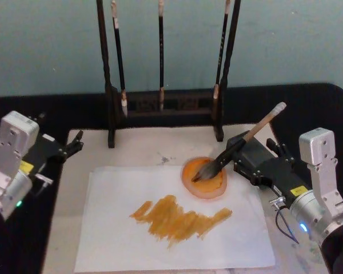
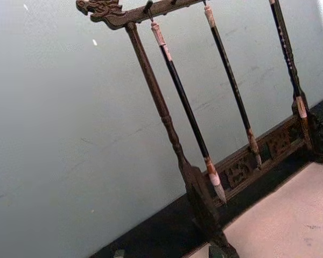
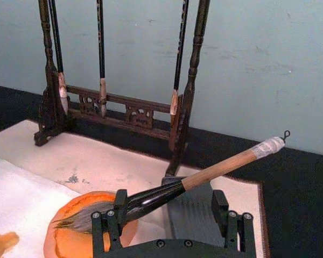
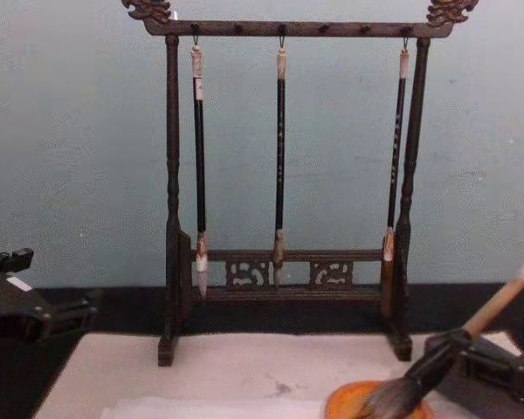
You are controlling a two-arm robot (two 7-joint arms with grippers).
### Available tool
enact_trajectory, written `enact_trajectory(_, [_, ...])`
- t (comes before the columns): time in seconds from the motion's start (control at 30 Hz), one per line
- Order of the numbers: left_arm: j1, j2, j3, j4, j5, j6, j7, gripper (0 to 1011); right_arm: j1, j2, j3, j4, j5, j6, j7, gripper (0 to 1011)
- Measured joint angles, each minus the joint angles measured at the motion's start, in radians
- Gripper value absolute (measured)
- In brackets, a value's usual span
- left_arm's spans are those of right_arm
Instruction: Pick up the brush from the inkstone, write on the paper, then place the brush back to its original position.
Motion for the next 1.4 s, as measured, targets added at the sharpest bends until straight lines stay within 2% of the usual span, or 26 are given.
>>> enact_trajectory(1.4, [0.000,0.000,0.000,0.000,0.000,0.000,0.000,1009,0.000,0.000,0.000,-0.001,0.001,0.000,-0.001,1000])
